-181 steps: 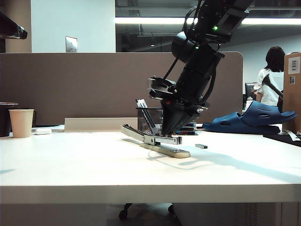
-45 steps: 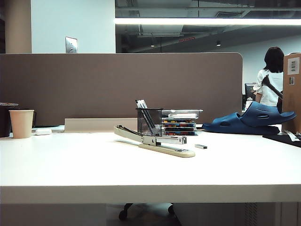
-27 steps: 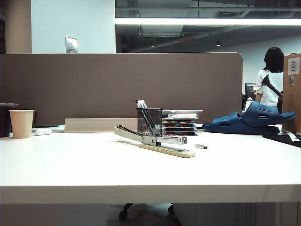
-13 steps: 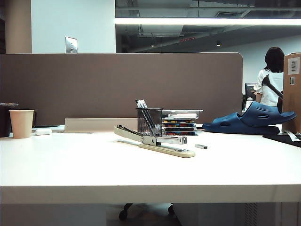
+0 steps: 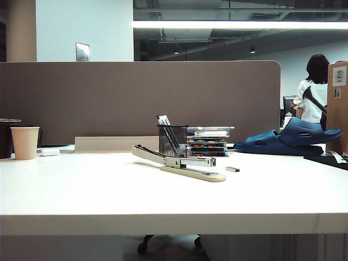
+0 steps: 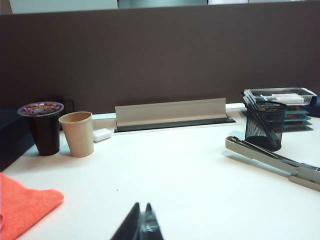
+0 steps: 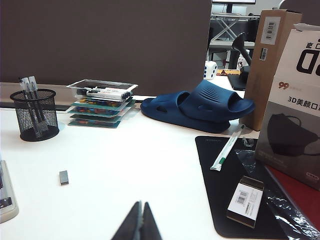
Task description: Pick up a set of staples and put them into the open stapler.
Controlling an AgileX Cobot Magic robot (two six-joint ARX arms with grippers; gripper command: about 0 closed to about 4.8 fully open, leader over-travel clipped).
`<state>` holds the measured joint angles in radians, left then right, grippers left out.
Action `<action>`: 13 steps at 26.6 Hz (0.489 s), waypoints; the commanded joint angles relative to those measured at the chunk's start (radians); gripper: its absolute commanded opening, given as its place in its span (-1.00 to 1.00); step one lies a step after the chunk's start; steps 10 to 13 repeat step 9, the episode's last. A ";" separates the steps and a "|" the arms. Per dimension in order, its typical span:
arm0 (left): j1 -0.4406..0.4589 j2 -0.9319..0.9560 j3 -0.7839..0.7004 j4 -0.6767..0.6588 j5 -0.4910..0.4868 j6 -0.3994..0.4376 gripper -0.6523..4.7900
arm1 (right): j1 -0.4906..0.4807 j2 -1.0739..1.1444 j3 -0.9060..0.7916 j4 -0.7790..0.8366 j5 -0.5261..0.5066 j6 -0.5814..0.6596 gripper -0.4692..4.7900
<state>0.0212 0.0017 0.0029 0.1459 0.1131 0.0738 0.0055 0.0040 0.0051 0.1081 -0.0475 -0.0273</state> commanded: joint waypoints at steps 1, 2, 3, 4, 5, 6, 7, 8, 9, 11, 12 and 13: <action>0.000 0.000 0.004 -0.016 0.003 -0.003 -0.78 | 0.000 -0.006 -0.005 0.016 0.004 0.000 -0.85; 0.000 0.000 0.004 -0.019 0.004 -0.003 -0.78 | 0.000 -0.006 -0.005 0.016 0.004 0.000 -0.85; 0.000 0.000 0.004 -0.019 0.003 -0.003 -0.78 | 0.000 -0.006 -0.005 0.016 0.004 0.000 -0.85; 0.000 0.000 0.004 -0.019 0.004 -0.003 -0.78 | 0.000 -0.006 -0.005 0.016 0.004 0.000 -0.85; 0.000 0.000 0.004 -0.019 0.003 -0.003 -0.78 | 0.000 -0.006 -0.005 0.016 0.004 0.000 -0.85; 0.000 0.000 0.005 -0.019 0.003 -0.003 -0.78 | 0.000 -0.006 -0.005 0.016 0.004 0.000 -0.85; 0.000 0.000 0.004 -0.019 0.003 -0.003 -0.78 | 0.000 -0.006 -0.005 0.016 0.004 0.000 -0.85; 0.000 0.000 0.004 -0.019 0.003 -0.003 -0.78 | 0.000 -0.006 -0.005 0.016 0.004 0.000 -0.85; 0.000 0.000 0.004 -0.019 0.003 -0.003 -0.78 | 0.000 -0.006 -0.005 0.016 0.004 0.000 -0.85; 0.000 0.000 0.004 -0.019 0.003 -0.003 -0.78 | 0.000 -0.006 -0.005 0.016 0.004 0.000 -0.85; 0.000 0.000 0.004 -0.019 0.003 -0.003 -0.78 | 0.000 -0.006 -0.005 0.016 0.004 0.000 -0.85; 0.000 0.000 0.004 -0.019 0.003 -0.003 -0.78 | 0.000 -0.006 -0.005 0.016 0.004 0.000 -0.85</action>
